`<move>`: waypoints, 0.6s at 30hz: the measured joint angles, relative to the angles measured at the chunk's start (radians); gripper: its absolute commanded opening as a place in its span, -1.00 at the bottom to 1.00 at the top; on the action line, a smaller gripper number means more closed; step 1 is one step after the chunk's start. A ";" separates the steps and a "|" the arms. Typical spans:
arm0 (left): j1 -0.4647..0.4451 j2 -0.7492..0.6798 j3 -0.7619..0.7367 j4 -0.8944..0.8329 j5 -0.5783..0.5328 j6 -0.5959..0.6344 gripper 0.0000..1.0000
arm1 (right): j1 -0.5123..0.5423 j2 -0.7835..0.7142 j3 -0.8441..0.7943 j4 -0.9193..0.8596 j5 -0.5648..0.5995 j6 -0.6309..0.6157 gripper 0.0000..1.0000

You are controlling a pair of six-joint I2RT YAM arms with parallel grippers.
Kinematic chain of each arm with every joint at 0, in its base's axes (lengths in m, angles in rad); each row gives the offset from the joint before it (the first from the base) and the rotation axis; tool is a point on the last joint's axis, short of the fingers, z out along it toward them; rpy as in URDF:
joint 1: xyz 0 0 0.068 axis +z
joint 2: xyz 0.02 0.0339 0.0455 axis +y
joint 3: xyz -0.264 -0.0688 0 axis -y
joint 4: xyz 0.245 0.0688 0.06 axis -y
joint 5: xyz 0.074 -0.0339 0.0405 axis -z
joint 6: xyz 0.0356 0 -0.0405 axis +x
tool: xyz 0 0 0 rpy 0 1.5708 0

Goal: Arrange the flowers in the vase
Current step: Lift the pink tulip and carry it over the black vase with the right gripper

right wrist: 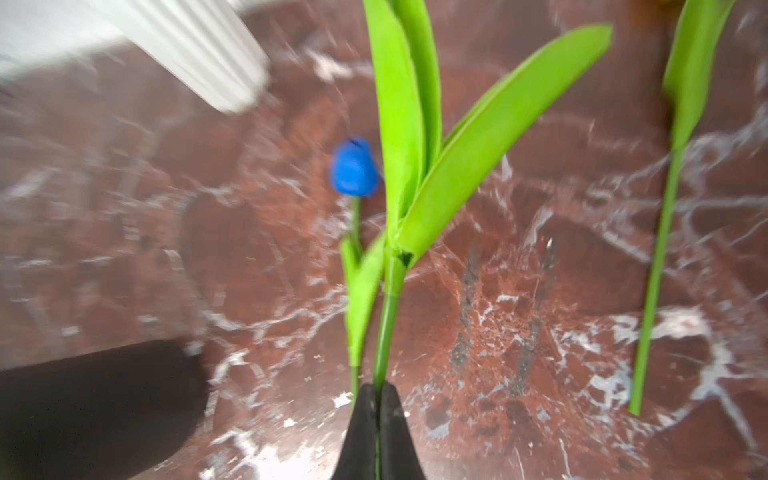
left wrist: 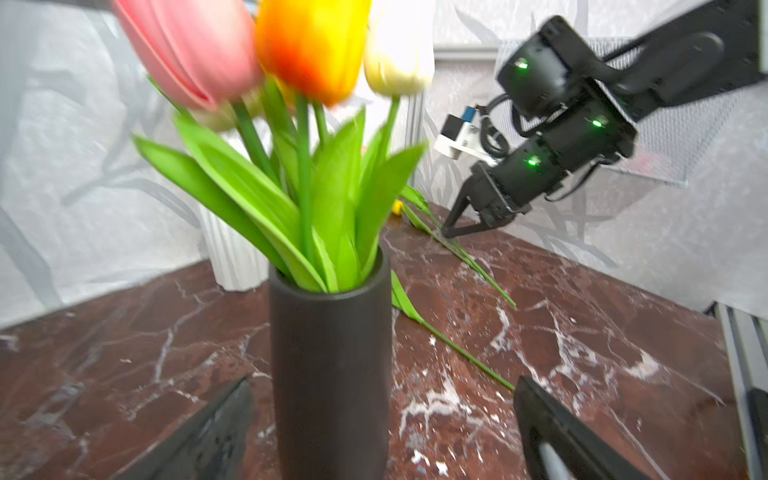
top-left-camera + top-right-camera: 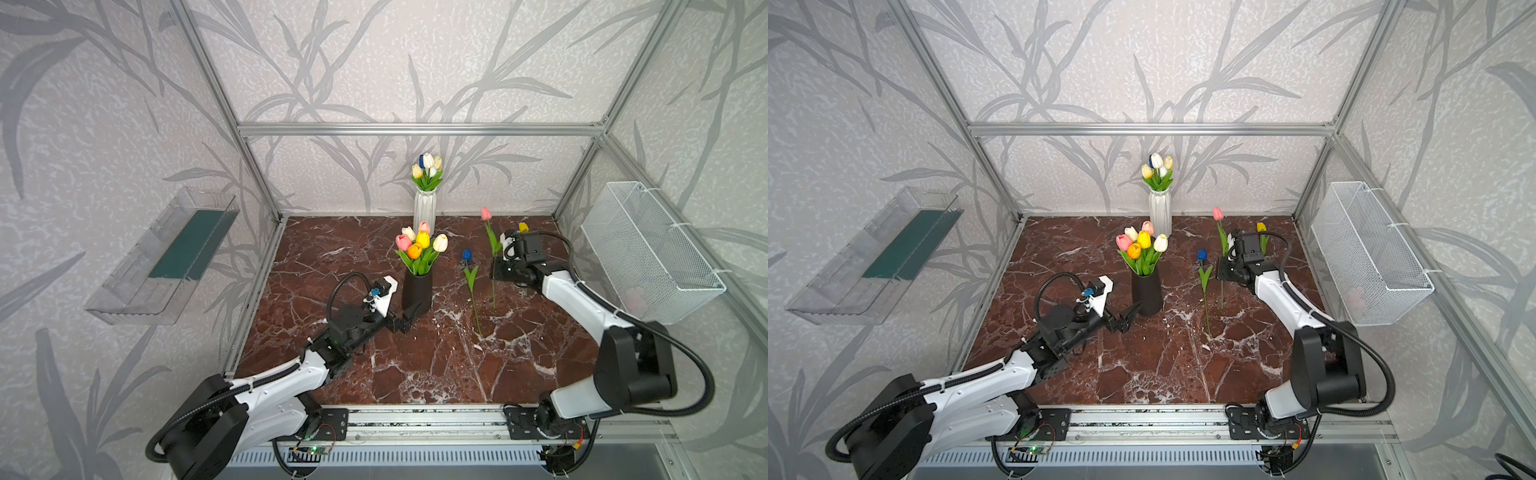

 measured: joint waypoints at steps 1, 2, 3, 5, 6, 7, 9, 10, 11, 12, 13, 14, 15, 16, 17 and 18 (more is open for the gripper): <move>0.004 -0.019 -0.001 0.010 -0.016 -0.002 0.99 | 0.004 -0.085 -0.056 0.077 -0.014 0.006 -1.00; 0.007 -0.033 -0.002 0.014 -0.028 -0.003 0.99 | 0.010 -0.145 -0.097 0.136 -0.027 0.010 -1.00; 0.013 -0.047 -0.003 0.018 -0.040 -0.003 0.99 | 0.021 -0.217 -0.149 0.218 -0.048 0.015 -1.00; 0.027 -0.057 -0.003 0.019 -0.056 -0.003 0.99 | 0.052 -0.330 -0.236 0.388 -0.096 0.022 -1.00; 0.034 -0.058 -0.003 0.019 -0.063 -0.003 0.99 | 0.073 -0.371 -0.276 0.486 -0.125 0.025 -1.00; 0.044 -0.056 -0.003 0.018 -0.069 -0.007 0.99 | 0.097 -0.399 -0.312 0.587 -0.158 0.028 -1.00; 0.056 -0.052 -0.003 0.018 -0.073 -0.016 0.99 | 0.143 -0.416 -0.368 0.777 -0.215 0.037 -1.00; 0.060 -0.050 -0.003 0.018 -0.073 -0.020 0.99 | 0.168 -0.410 -0.388 0.867 -0.245 0.046 -1.00; 0.064 -0.048 -0.003 0.018 -0.074 -0.023 0.99 | 0.192 -0.398 -0.399 0.941 -0.267 0.053 -1.00; 0.066 -0.045 -0.003 0.018 -0.074 -0.025 0.99 | 0.219 -0.377 -0.405 1.015 -0.289 0.063 -1.00; 0.066 -0.042 -0.005 0.018 -0.074 -0.027 0.99 | 0.246 -0.346 -0.405 1.085 -0.306 0.068 -1.00; 0.066 -0.041 -0.006 0.018 -0.074 -0.029 0.99 | 0.270 -0.317 -0.405 1.148 -0.315 0.069 -1.00; 0.066 -0.041 -0.007 0.018 -0.074 -0.030 0.99 | 0.295 -0.281 -0.404 1.206 -0.323 0.069 -1.00; 0.066 -0.041 -0.007 0.018 -0.074 -0.030 0.99 | 0.321 -0.238 -0.401 1.262 -0.325 0.068 -1.00; 0.066 -0.041 -0.007 0.018 -0.074 -0.030 0.99 | 0.338 -0.205 -0.397 1.299 -0.325 0.068 -1.00; 0.066 -0.042 -0.007 0.018 -0.074 -0.030 0.99 | 0.357 -0.161 -0.391 1.341 -0.325 0.065 -1.00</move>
